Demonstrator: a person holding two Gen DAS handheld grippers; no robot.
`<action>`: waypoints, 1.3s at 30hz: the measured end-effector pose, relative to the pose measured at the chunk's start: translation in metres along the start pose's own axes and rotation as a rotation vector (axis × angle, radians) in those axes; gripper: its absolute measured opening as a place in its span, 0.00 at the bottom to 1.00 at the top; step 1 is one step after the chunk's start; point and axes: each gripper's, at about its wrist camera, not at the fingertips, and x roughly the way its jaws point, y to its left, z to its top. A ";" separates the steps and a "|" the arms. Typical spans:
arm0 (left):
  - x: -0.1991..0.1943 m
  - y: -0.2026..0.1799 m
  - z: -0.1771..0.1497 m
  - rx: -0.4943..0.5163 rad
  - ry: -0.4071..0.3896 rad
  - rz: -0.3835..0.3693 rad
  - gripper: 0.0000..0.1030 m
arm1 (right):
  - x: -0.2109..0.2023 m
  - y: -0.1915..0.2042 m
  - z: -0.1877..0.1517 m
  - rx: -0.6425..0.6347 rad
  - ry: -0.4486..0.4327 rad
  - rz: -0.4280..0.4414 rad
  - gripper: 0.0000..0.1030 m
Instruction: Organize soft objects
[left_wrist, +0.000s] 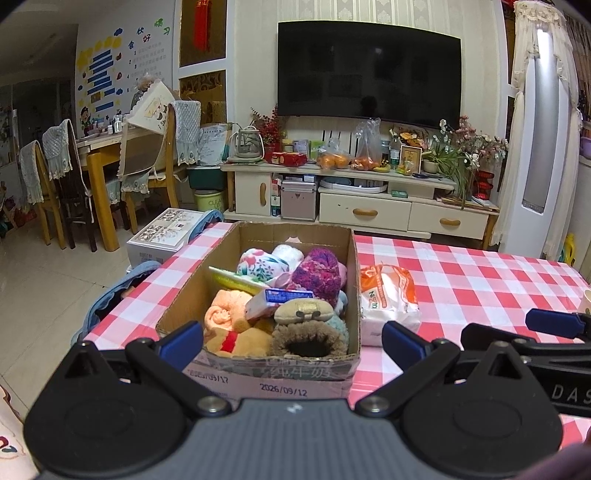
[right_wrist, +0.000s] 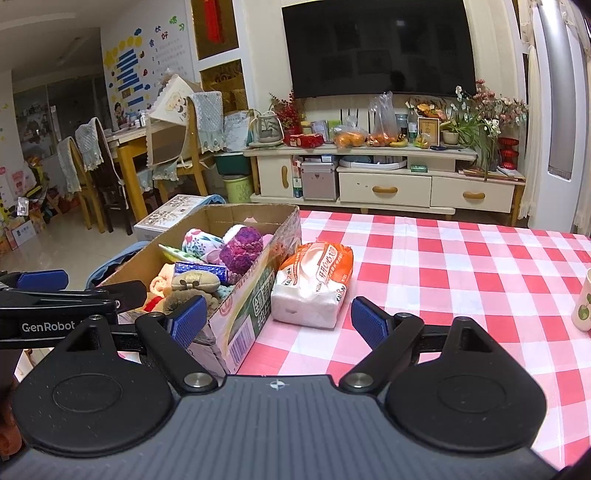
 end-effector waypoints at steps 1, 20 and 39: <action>0.000 0.000 0.000 0.000 0.000 0.001 0.99 | 0.000 0.000 0.000 0.000 0.001 0.000 1.00; 0.004 0.001 -0.001 -0.010 0.009 0.009 0.99 | 0.000 0.000 -0.001 -0.005 0.005 -0.001 1.00; 0.009 0.002 -0.003 -0.004 0.006 0.027 0.99 | 0.005 -0.001 -0.003 -0.016 0.010 0.001 1.00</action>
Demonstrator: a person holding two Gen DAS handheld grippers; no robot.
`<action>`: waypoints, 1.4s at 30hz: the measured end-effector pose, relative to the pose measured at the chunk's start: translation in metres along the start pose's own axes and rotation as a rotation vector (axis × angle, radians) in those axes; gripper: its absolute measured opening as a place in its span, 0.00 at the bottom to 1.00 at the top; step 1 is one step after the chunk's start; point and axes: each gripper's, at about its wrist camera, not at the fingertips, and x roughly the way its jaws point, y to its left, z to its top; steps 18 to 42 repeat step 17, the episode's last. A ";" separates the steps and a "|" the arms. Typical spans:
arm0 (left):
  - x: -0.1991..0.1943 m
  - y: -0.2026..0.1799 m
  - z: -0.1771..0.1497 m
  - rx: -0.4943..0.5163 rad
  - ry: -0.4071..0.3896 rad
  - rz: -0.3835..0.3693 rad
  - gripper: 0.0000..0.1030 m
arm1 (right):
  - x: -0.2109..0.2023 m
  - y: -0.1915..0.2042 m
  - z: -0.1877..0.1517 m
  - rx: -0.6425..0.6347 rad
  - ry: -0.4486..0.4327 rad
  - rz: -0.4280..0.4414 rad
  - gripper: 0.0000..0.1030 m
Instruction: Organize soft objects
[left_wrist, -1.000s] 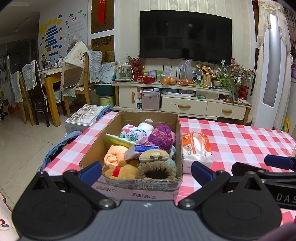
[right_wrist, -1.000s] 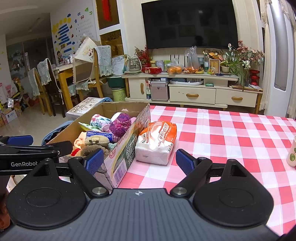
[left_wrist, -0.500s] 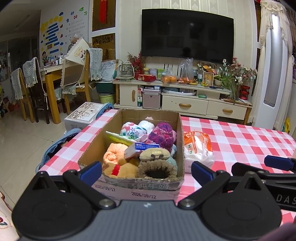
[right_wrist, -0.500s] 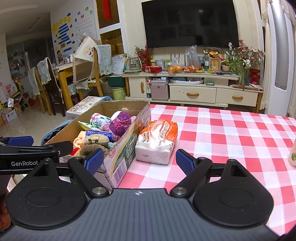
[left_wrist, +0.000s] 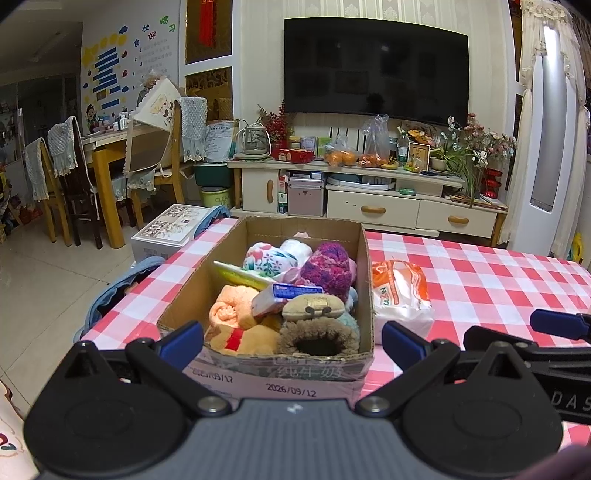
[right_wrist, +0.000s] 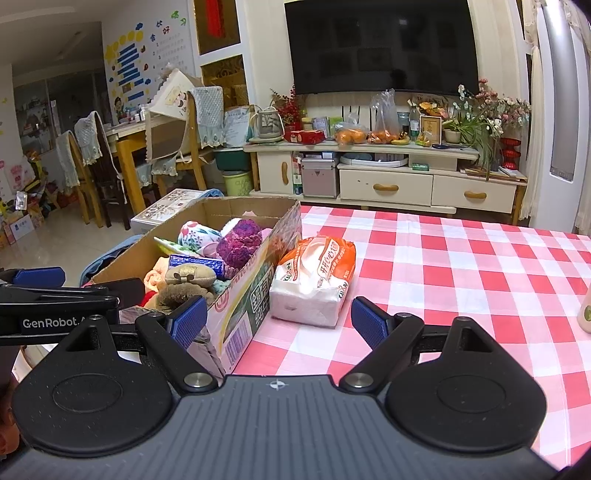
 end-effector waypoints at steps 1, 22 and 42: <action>0.000 0.000 0.000 0.000 0.000 0.001 0.99 | 0.000 0.000 0.000 -0.003 -0.001 -0.001 1.00; 0.009 -0.024 0.002 0.018 -0.009 -0.027 0.99 | 0.005 -0.020 -0.006 0.036 -0.036 -0.007 1.00; 0.009 -0.024 0.002 0.018 -0.009 -0.027 0.99 | 0.005 -0.020 -0.006 0.036 -0.036 -0.007 1.00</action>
